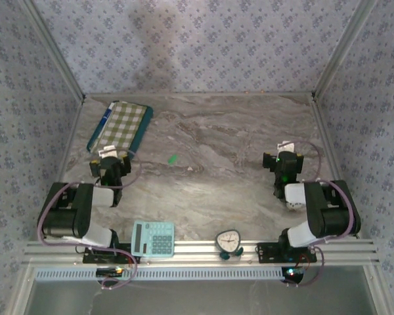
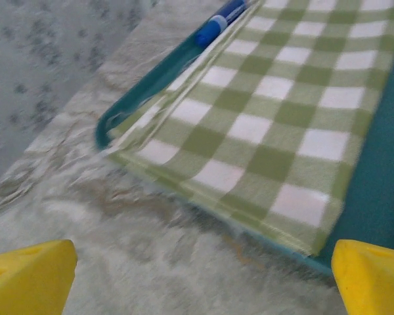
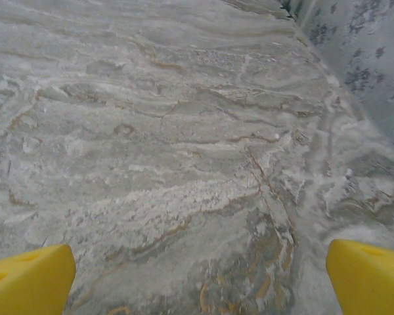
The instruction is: Remove the keys from the keyring
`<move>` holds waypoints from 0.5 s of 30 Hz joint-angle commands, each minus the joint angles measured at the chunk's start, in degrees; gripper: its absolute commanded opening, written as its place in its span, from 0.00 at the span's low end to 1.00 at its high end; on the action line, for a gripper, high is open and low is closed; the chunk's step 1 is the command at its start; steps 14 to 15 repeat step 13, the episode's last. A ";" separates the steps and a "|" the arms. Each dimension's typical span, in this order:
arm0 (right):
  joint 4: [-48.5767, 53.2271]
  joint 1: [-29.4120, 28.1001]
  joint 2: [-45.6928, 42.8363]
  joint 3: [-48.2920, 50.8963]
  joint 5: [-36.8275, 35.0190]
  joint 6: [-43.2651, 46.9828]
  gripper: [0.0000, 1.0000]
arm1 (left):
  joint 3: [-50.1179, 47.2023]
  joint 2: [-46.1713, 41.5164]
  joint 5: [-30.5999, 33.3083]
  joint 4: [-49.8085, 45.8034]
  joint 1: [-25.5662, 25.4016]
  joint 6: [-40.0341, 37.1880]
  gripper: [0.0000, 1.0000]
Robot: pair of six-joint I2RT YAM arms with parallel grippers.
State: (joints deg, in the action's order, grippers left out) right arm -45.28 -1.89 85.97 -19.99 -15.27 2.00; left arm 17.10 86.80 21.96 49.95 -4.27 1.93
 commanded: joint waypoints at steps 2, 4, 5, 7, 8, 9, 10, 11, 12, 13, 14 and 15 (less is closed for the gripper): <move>-4.72 2.32 1.97 -1.18 8.70 -0.72 1.00 | 5.23 1.63 -5.84 0.51 2.35 1.19 0.99; -3.42 1.29 1.02 -1.25 6.82 -0.25 1.00 | 5.03 1.10 -5.70 -0.59 2.33 1.21 0.99; -3.80 1.76 1.63 -1.48 8.44 -0.35 1.00 | 5.35 0.98 -5.72 -0.97 2.25 1.15 0.99; -2.07 2.53 1.25 -2.02 9.99 -0.59 1.00 | 4.61 1.67 -5.10 1.60 1.78 0.56 0.99; -2.39 2.64 1.64 -2.02 10.34 -0.66 1.00 | 5.19 0.98 -5.14 -0.93 1.77 0.88 0.99; -1.08 3.20 1.43 -2.47 11.35 -0.90 1.00 | 4.83 1.58 -5.04 1.11 1.78 0.57 0.99; -1.45 3.34 1.44 -2.47 11.49 -0.95 1.00 | 4.78 1.53 -4.99 1.02 1.75 0.56 0.99; -1.68 3.25 1.45 -2.26 11.29 -0.86 1.00 | 5.11 1.08 -5.14 -0.38 1.73 0.74 0.99; -1.81 3.19 1.30 -2.17 11.22 -0.90 1.00 | 4.88 1.50 -5.01 0.83 1.73 0.59 0.99; -2.05 3.14 1.43 -2.04 11.14 -0.86 1.00 | 4.85 1.40 -5.01 0.57 1.72 0.63 0.99; -2.05 3.14 1.43 -2.04 11.14 -0.86 1.00 | 4.85 1.40 -5.01 0.57 1.72 0.63 0.99; -2.05 3.14 1.43 -2.04 11.14 -0.86 1.00 | 4.85 1.40 -5.01 0.57 1.72 0.63 0.99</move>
